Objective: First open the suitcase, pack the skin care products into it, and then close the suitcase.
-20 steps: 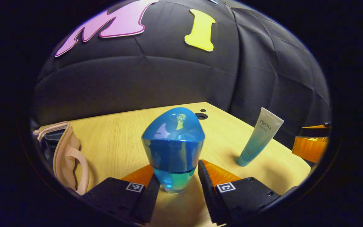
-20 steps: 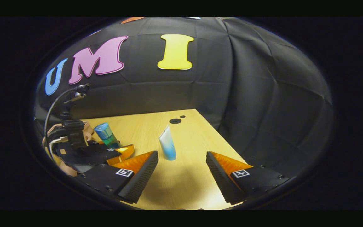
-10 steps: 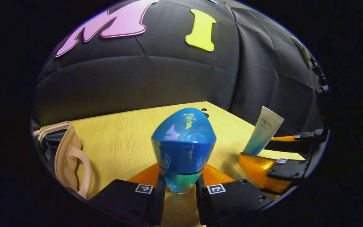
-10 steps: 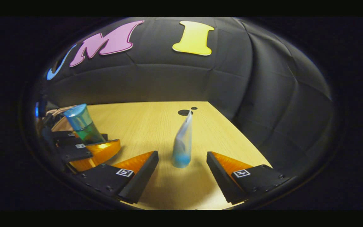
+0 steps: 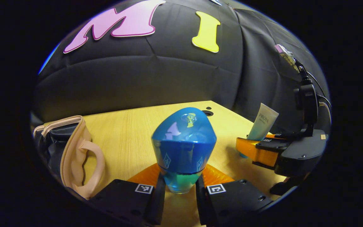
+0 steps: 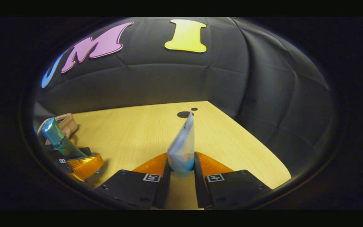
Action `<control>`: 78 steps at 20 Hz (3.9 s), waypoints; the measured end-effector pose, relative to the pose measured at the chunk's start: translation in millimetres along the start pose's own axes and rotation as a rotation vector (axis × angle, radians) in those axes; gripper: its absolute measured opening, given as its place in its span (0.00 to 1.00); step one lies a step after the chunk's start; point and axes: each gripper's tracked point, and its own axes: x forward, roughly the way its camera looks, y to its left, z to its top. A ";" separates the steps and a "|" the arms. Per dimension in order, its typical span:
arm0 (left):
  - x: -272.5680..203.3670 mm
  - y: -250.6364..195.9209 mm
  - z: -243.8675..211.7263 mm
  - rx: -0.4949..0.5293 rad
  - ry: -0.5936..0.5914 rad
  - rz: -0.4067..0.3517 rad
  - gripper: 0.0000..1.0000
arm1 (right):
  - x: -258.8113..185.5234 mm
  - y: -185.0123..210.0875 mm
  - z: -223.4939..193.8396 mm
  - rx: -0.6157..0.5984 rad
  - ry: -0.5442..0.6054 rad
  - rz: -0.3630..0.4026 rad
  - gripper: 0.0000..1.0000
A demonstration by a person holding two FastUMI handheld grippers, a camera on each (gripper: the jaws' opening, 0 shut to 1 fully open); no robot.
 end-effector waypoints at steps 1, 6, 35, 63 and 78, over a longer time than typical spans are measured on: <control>-4.3 0.2 -1.7 0.005 0.004 -0.006 0.48 | -3.0 3.7 -2.6 -0.001 0.012 0.012 0.39; -41.3 19.4 6.0 -0.038 -0.017 0.015 0.47 | -39.1 24.7 41.0 -0.040 -0.104 0.055 0.33; -149.5 308.8 -77.9 -0.254 0.601 0.404 0.47 | -156.6 255.4 58.8 -0.078 -0.053 0.547 0.33; -423.9 342.9 31.2 -0.453 -0.079 0.445 0.96 | -138.0 414.3 24.9 -0.272 0.238 0.541 0.33; -471.1 339.4 -7.5 -0.558 -0.057 0.441 0.97 | -97.0 421.2 -89.0 -0.197 0.689 0.315 0.31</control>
